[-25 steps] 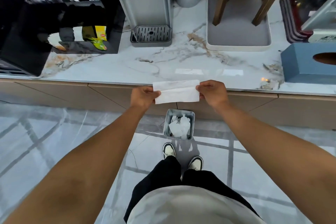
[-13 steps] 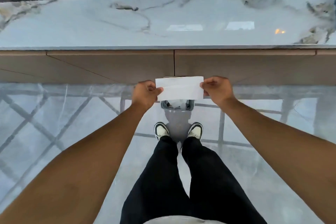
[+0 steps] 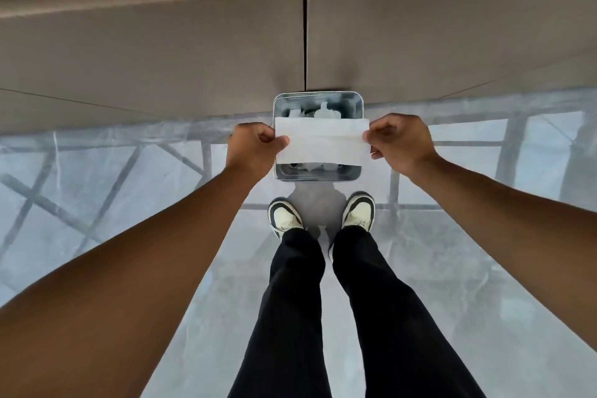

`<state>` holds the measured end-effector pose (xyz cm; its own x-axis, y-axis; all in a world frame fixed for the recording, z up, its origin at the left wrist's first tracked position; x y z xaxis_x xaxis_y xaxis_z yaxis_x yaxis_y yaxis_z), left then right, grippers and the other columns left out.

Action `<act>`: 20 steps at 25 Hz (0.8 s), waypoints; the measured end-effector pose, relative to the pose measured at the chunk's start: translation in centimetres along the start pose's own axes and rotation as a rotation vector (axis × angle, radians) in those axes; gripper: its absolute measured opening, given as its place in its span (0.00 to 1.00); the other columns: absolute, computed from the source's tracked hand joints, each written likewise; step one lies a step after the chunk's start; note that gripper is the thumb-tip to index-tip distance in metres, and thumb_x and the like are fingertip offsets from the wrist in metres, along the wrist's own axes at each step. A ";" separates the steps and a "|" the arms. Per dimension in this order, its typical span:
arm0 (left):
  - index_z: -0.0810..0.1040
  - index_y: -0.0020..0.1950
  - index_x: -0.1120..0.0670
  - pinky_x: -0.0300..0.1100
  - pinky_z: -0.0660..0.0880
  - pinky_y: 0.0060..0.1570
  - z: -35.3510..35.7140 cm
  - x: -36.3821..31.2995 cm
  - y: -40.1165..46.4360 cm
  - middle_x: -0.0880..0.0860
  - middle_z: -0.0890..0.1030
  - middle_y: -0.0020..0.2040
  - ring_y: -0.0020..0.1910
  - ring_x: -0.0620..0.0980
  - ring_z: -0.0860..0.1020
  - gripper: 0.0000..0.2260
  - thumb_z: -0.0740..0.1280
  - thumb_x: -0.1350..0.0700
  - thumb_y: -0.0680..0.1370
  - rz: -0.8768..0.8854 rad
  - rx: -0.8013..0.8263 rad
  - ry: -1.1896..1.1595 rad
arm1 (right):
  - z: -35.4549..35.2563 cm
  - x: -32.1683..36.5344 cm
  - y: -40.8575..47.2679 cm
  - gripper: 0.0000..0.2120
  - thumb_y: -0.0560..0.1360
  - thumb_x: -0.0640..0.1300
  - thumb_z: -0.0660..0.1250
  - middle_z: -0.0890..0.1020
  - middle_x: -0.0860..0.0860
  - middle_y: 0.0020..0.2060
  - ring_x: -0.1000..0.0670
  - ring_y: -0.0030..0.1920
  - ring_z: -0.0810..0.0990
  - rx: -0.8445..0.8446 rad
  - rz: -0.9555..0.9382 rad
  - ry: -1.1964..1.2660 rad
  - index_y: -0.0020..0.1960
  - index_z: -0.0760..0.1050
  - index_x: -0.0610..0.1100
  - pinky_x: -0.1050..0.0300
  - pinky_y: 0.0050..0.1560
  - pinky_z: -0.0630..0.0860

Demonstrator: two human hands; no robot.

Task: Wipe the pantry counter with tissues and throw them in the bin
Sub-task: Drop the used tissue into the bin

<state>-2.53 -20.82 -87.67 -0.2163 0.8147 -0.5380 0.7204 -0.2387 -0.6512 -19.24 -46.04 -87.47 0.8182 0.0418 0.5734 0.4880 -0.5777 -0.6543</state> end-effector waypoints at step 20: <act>0.81 0.34 0.51 0.45 0.78 0.41 3.8 1.9 3.3 0.55 0.81 0.36 0.44 0.63 0.81 0.09 0.68 0.55 0.74 -0.020 -0.082 0.240 | 6.5 0.8 4.4 0.17 0.78 0.47 0.61 0.72 0.48 0.29 0.43 0.39 0.70 -0.039 -0.254 -0.547 0.30 0.67 0.48 0.51 0.46 0.74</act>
<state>-3.11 -22.10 -92.85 -0.0754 0.9234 -0.3763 0.7708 -0.1854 -0.6095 -14.46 -43.28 -93.09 0.7204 0.5893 0.3658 0.6854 -0.5241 -0.5056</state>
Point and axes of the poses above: each hand's wrist, its own y-axis towards the middle knuckle, its own z-axis out of the palm, x = y × z, the point moved 10 cm from there along y, towards the middle knuckle
